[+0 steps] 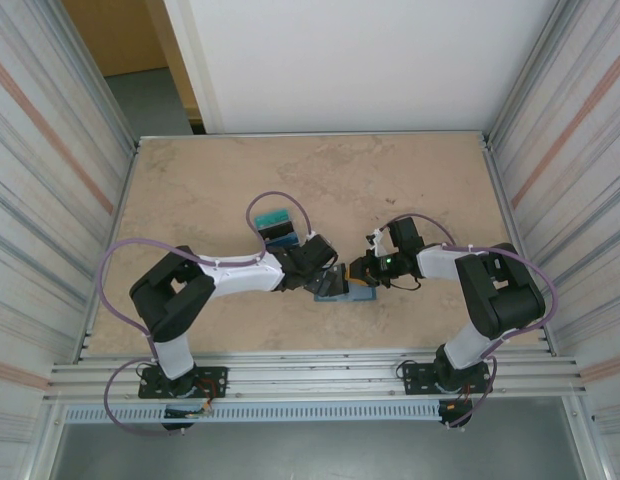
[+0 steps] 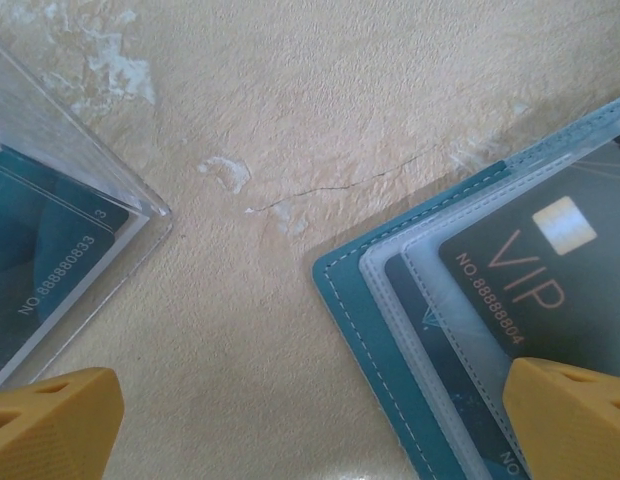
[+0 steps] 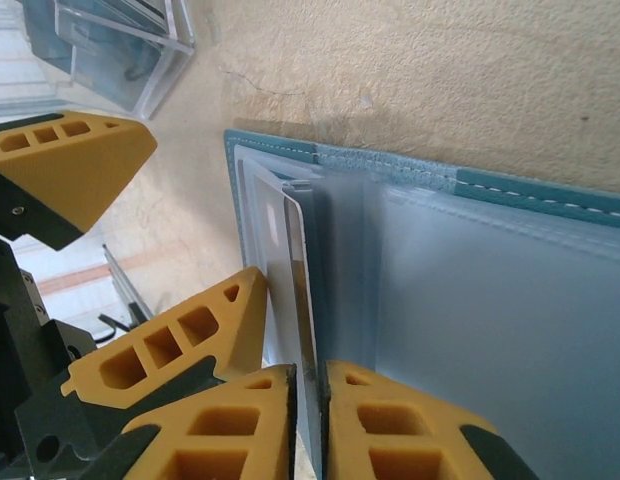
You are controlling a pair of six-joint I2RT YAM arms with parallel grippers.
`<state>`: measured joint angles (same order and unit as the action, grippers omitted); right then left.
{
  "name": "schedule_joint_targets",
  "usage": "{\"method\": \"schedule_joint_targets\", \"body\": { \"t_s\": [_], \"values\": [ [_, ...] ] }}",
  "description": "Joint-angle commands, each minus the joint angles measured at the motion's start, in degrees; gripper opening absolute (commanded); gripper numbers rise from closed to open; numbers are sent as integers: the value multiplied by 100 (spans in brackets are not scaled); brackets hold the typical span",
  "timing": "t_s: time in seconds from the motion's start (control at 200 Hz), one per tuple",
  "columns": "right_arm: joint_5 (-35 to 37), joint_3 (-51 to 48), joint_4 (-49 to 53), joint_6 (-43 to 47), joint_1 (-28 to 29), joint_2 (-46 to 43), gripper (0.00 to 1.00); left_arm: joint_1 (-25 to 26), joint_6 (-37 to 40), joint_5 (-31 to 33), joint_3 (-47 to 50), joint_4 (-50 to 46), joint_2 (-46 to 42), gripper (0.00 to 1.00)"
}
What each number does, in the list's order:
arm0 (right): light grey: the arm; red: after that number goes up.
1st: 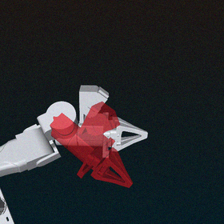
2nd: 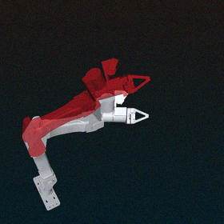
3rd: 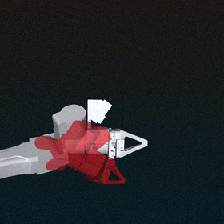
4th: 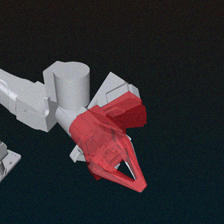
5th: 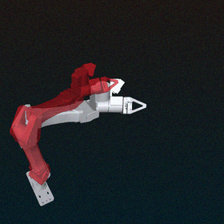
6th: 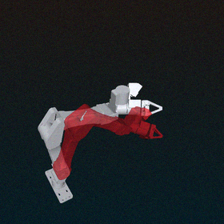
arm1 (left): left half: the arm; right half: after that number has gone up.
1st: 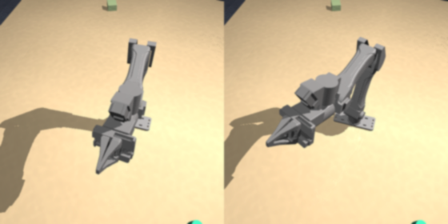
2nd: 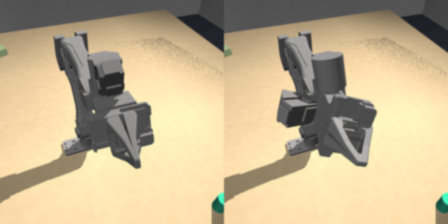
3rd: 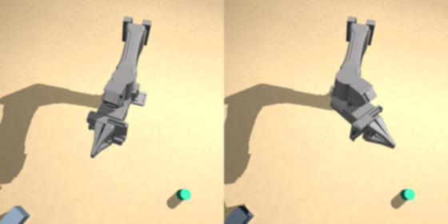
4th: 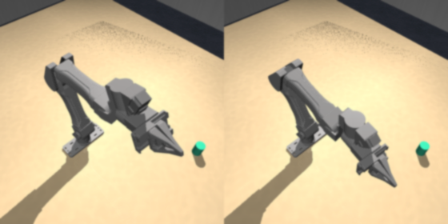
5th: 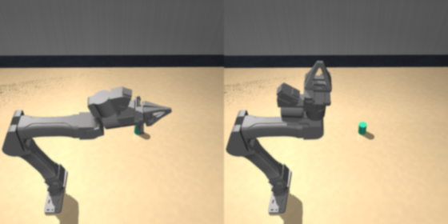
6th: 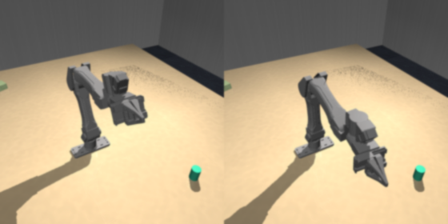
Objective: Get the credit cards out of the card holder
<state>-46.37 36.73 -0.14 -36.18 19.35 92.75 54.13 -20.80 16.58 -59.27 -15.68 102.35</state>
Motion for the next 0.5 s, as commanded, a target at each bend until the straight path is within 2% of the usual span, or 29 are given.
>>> {"method": "schedule_joint_targets", "body": {
  "t_s": [0.0, 0.496],
  "values": [
    [-128, -86, -217, -192, -35, -30, 17, 54, 48, 119, -27, -460, 170, 99],
    [-228, -166, -1025, -563, 216, 267, 22, 63, -54, 40, 46, -427, 182, 99]
  ]
}}
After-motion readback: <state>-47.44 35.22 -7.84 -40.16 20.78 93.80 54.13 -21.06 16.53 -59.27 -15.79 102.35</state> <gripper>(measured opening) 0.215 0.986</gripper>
